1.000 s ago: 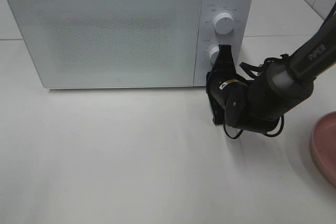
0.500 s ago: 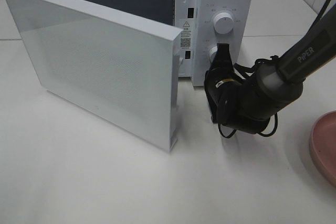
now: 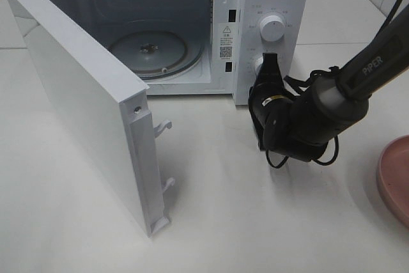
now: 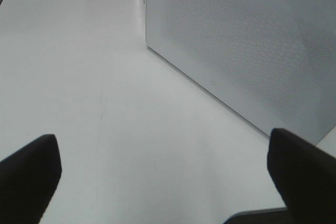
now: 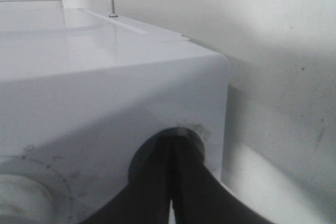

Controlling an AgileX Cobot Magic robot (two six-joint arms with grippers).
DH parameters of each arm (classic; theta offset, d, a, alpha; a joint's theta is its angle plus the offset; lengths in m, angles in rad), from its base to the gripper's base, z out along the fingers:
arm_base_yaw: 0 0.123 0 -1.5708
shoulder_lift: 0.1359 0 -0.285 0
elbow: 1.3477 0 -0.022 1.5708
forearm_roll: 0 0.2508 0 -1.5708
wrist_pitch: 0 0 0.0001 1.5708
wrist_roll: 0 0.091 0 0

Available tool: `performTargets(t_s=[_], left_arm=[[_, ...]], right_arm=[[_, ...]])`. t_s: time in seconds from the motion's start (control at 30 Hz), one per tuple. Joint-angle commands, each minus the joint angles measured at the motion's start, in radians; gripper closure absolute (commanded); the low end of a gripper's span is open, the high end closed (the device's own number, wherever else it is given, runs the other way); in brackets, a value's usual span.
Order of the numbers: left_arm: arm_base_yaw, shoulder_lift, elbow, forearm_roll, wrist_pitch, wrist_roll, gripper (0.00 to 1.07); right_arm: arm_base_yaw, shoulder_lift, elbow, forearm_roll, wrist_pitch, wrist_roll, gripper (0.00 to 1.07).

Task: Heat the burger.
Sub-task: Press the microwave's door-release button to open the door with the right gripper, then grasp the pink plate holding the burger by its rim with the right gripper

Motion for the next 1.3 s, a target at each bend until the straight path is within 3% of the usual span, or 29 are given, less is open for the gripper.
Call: performTargets(t_s=[0.03,0.57,0.73,1.03,1.3], left_arm=[[0.004,0.000,-0.001,-0.007,-0.004,-0.005,0.07],[0.004,0.000,-0.001,-0.007,-0.004,-0.005,0.07],[0.004,0.000,-0.001,-0.007,-0.004,-0.005,0.07],[0.004,0.000,-0.001,-0.007,-0.004,-0.005,0.07],[0.004,0.000,-0.001,-0.007,-0.004,-0.005,0.07]], right_arm=[[-0.049,-0.015,-0.080,-0.043,-0.137,-0.025,1.07],[-0.048,-0.123,0.038,-0.033,0.104,-0.094,1.07],[-0.049,-0.173,0.077,0.001,0.296,-0.240,1.07],[-0.049,-0.276,0.126,0.024,0.433,-0.441,1.07],[-0.063,-0.395,0.133,0.013,0.691,-0.809,1.07]])
